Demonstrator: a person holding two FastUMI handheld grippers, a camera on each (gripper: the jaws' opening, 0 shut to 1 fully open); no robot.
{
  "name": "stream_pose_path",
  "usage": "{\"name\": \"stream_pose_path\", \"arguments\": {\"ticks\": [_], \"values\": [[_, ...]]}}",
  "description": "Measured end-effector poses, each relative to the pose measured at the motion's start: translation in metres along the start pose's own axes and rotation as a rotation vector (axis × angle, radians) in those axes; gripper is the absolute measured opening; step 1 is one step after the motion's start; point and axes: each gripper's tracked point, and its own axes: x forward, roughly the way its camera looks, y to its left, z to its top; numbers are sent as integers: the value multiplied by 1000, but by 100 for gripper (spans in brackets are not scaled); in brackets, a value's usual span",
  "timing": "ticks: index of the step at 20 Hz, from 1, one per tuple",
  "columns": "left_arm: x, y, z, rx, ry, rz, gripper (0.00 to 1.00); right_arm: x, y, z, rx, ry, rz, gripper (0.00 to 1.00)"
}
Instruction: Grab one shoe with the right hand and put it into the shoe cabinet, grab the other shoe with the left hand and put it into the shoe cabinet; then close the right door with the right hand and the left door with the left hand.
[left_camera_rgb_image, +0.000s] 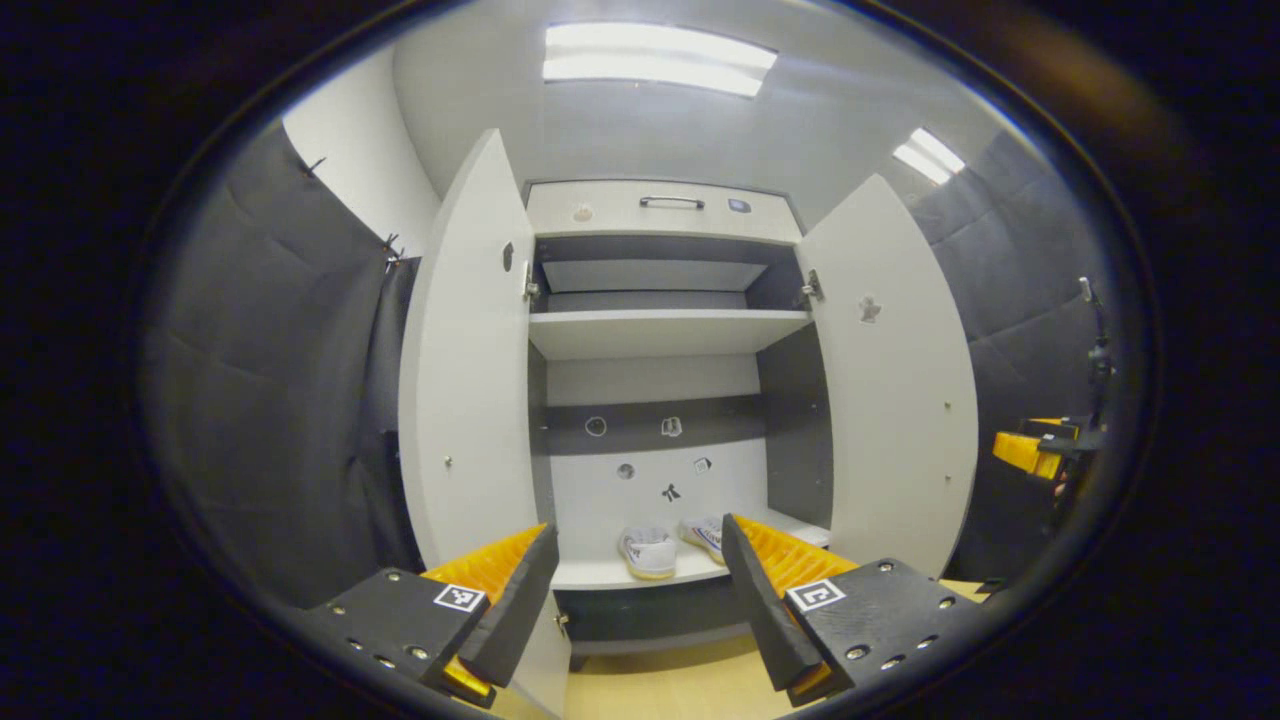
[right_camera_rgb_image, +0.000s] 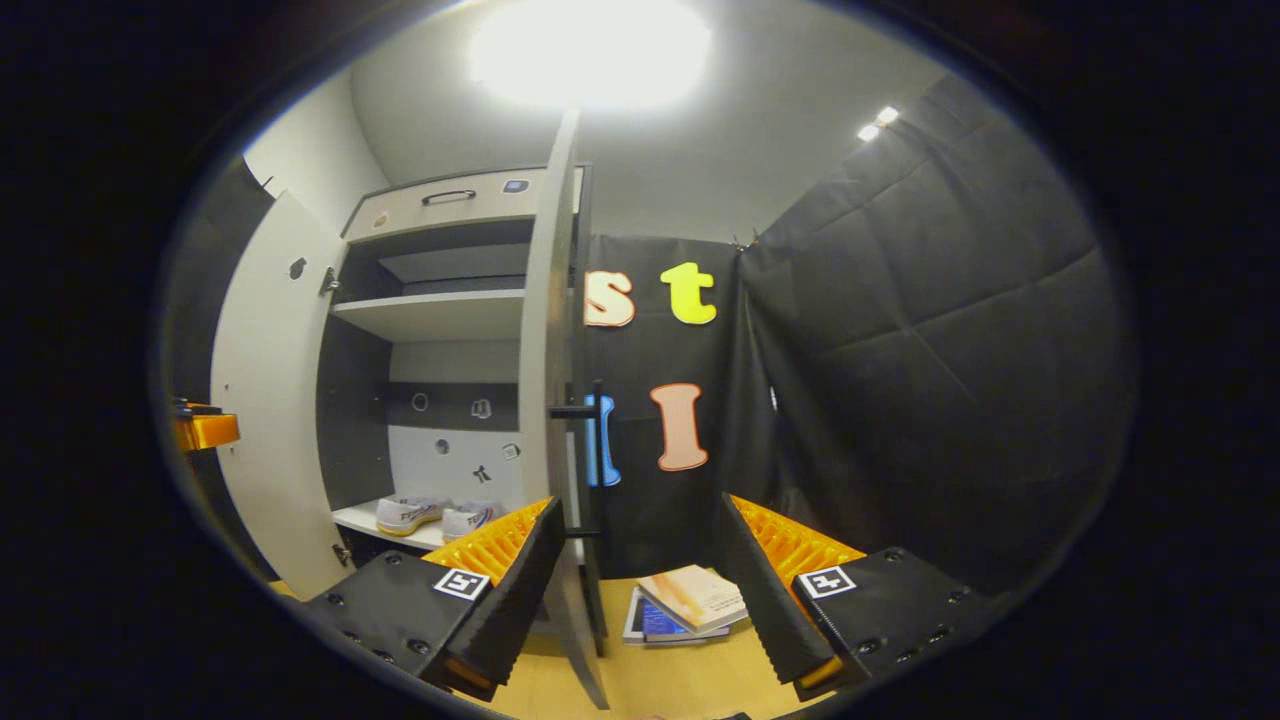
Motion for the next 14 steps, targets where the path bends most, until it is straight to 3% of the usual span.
{"name": "stream_pose_path", "arguments": {"ticks": [6,7,14], "values": [[-21,32,-2,6,9,75,91,30,-35,3,-17,21,-121,96],[-23,39,-1,11,8,89,91,36,-34,2,-16,30,-129,92],[-49,101,-6,7,19,215,93,59,-9,-12,-65,95,-161,96]]}}
